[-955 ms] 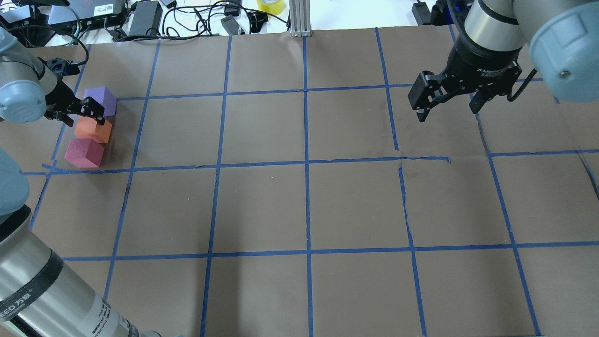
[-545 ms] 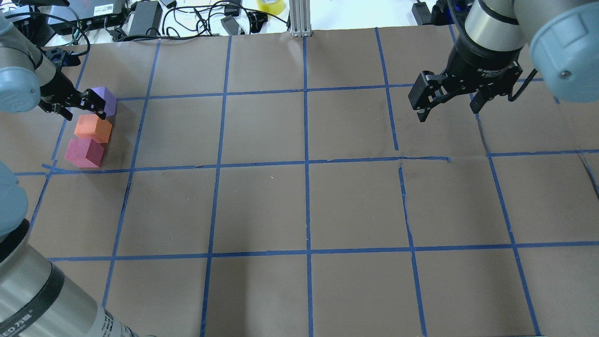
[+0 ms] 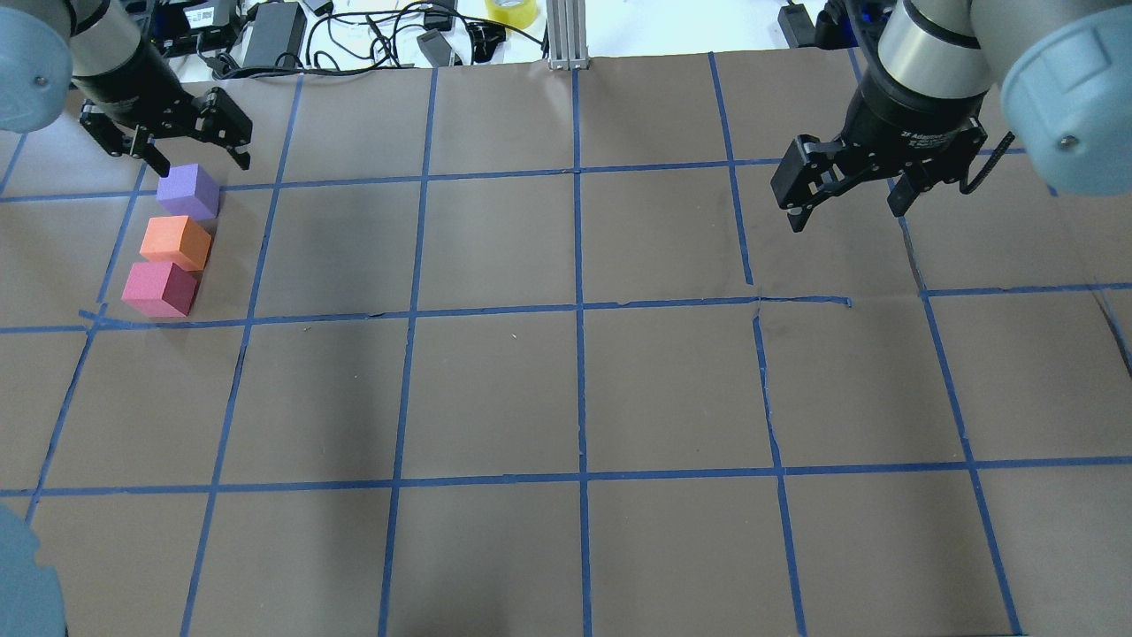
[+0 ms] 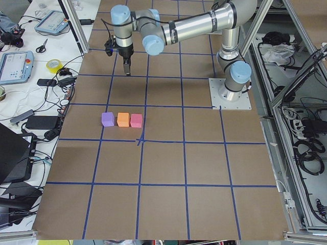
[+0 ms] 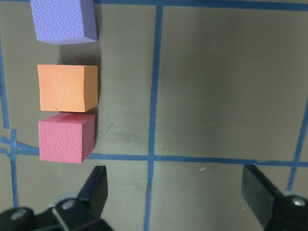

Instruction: Arrange blocks in a line

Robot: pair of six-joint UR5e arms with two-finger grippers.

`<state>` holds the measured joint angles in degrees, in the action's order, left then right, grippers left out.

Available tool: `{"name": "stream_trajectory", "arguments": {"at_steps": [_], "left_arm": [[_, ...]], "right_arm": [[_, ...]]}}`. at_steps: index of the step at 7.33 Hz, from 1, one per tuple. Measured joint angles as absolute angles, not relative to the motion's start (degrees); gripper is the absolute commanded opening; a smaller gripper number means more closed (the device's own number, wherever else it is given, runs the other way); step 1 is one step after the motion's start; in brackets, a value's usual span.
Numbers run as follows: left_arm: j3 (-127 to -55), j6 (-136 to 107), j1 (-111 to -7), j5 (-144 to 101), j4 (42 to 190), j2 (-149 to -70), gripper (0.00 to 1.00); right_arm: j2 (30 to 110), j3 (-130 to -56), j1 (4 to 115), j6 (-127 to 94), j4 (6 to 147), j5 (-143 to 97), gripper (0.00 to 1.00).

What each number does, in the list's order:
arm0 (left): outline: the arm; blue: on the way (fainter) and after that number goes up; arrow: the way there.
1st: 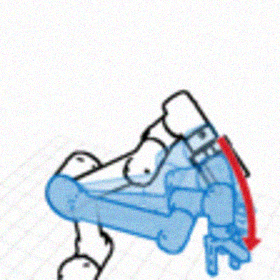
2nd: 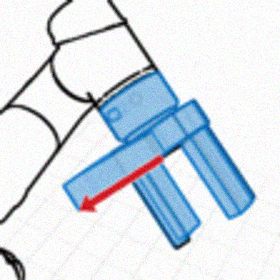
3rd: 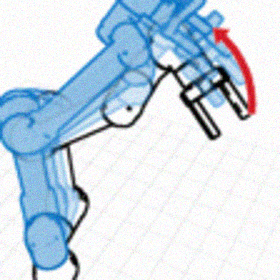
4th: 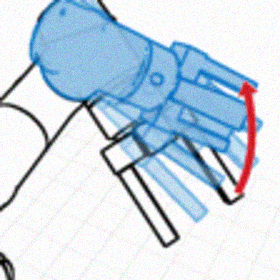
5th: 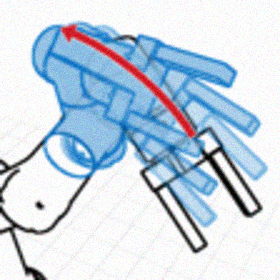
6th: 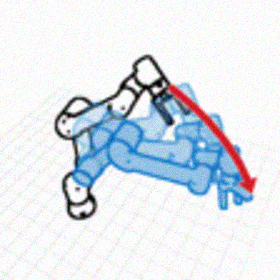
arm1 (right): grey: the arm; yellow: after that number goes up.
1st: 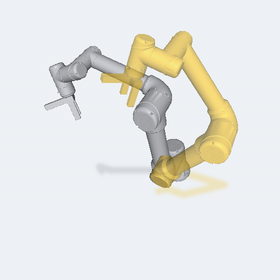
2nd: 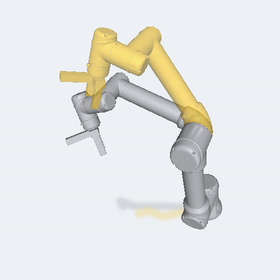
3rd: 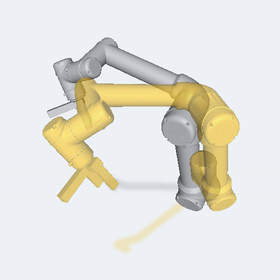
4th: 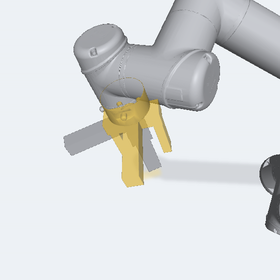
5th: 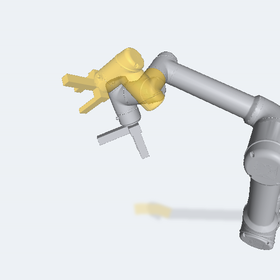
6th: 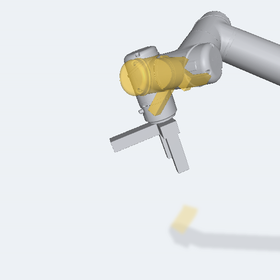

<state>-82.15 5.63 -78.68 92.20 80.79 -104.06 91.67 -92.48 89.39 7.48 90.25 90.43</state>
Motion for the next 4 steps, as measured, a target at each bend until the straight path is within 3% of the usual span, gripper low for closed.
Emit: {"name": "stream_trajectory", "arguments": {"at_steps": [4], "left_arm": [[-81.71, -4.68, -91.55, 94.16, 87.88, -93.93, 1.00]], "right_arm": [[91.59, -92.62, 89.39, 7.77, 90.10, 90.54, 1.00]]}}
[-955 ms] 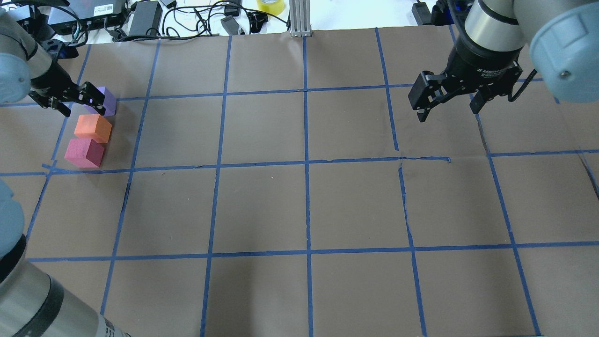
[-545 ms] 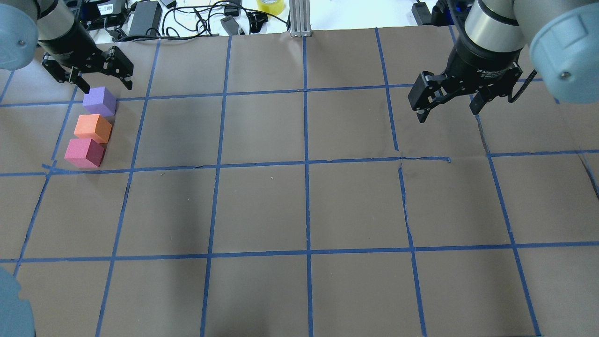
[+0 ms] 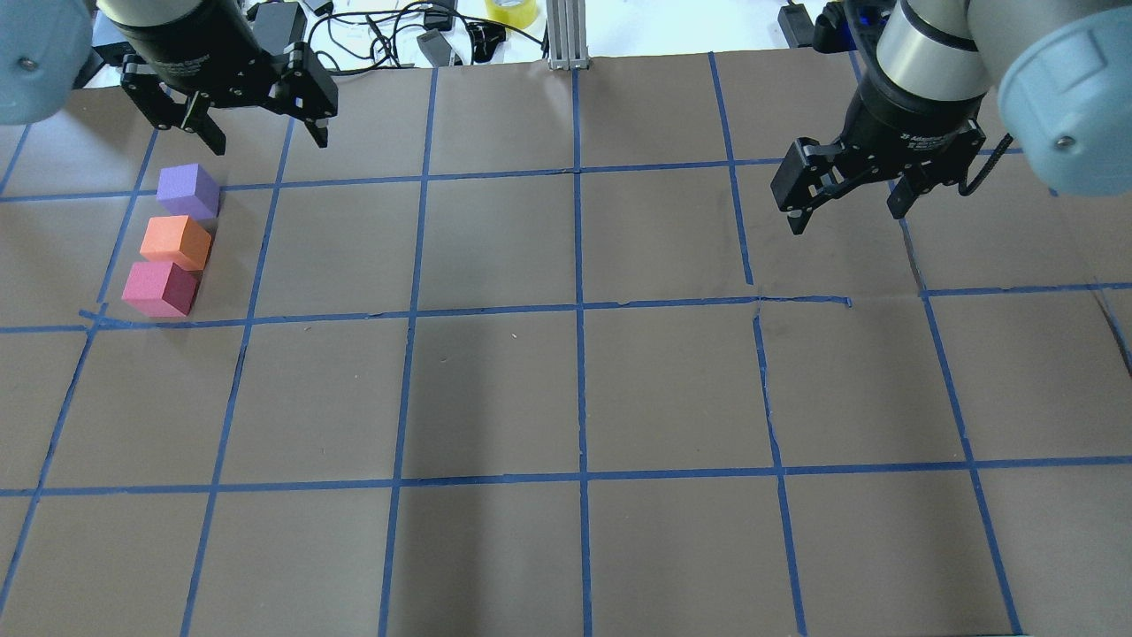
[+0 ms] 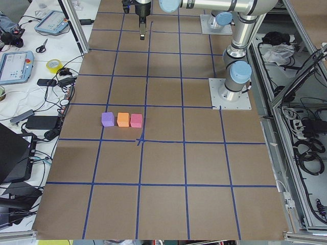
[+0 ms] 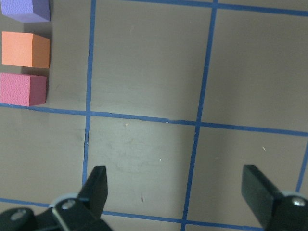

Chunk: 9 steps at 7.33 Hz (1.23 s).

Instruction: Arrange blocks in a line

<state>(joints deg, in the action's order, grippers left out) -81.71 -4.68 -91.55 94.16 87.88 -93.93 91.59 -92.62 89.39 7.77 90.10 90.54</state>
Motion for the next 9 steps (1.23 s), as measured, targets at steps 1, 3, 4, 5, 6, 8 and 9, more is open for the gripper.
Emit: {"name": "stream_trajectory", "arguments": {"at_steps": [1, 3, 4, 5, 6, 8, 9], "left_arm": [[-81.64, -5.95, -93.78, 94.62, 87.98, -92.73, 1.00], [-81.41, -8.48, -94.66, 95.07, 88.72, -91.01, 1.00], [-81.74, -8.84, -94.39, 95.12, 89.85, -90.34, 1.00], [-81.89, -8.72, -93.90, 95.25, 90.78, -89.70, 1.00], [-81.90, -8.56, -93.26, 95.34, 91.60, -88.92, 1.00], [-82.43, -7.97, -92.48, 95.20, 92.58, -88.00, 1.00], [-82.85, -7.32, -92.26, 94.89, 92.69, -87.81, 1.00]], "right_arm": [[91.59, -92.63, 89.39, 7.79, 90.09, 90.58, 1.00], [91.63, -92.64, 89.39, 7.80, 90.09, 90.55, 1.00], [91.64, -92.64, 89.39, 7.81, 90.11, 90.54, 1.00], [91.62, -92.64, 89.38, 7.78, 90.17, 90.53, 1.00], [91.60, -92.62, 89.37, 7.66, 90.22, 90.53, 1.00], [91.62, -92.56, 89.36, 7.37, 90.24, 90.54, 1.00], [91.69, -92.56, 89.37, 7.25, 90.22, 90.56, 1.00]]}}
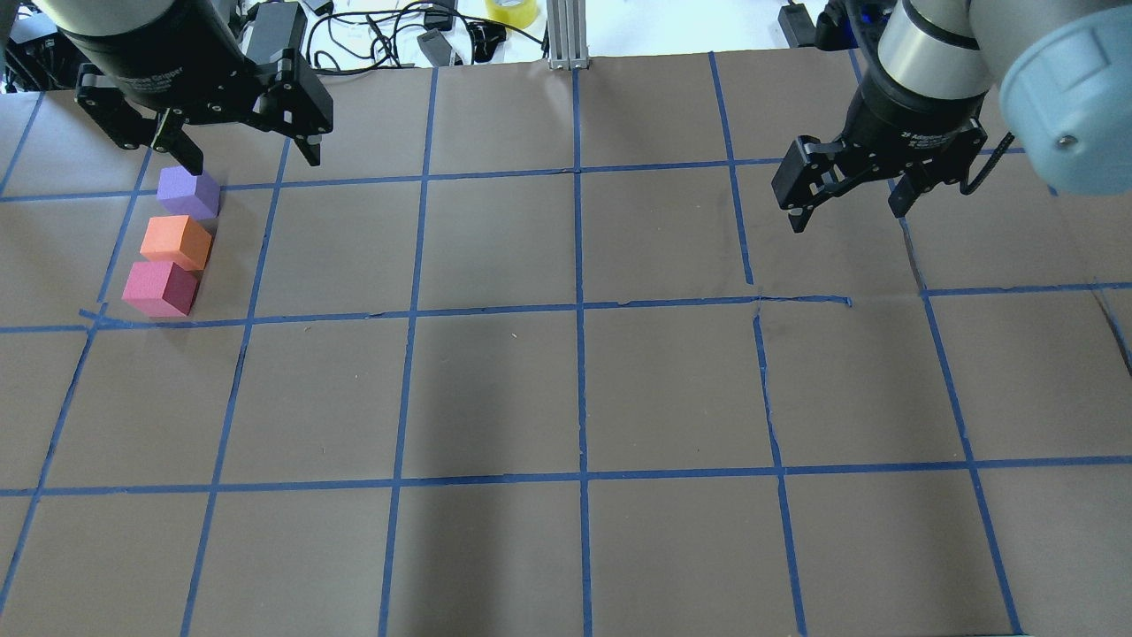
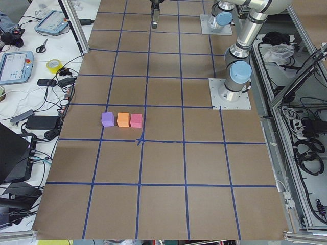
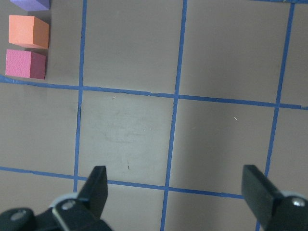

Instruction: Arrange blocks in a line

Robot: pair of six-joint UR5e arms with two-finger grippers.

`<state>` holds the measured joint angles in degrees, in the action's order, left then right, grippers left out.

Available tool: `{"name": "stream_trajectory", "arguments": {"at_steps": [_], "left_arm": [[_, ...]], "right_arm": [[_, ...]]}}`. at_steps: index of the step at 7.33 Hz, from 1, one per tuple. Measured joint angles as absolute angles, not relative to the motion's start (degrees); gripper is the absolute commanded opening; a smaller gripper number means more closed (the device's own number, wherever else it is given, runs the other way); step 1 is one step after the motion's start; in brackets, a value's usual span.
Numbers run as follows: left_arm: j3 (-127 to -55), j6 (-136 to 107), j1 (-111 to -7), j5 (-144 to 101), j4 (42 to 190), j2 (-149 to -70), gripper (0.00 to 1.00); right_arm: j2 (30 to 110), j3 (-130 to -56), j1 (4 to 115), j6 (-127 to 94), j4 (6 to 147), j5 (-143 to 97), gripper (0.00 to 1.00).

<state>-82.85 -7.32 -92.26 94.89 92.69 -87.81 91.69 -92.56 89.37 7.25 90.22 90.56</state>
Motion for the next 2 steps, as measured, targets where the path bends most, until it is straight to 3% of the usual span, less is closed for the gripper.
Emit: {"name": "stream_trajectory", "arguments": {"at_steps": [2], "left_arm": [[-83.19, -5.38, -91.16, 94.42, 92.45, -87.65, 1.00]], "right_arm": [[91.80, -92.49, 89.27, 7.31, 90.20, 90.59, 1.00]]}}
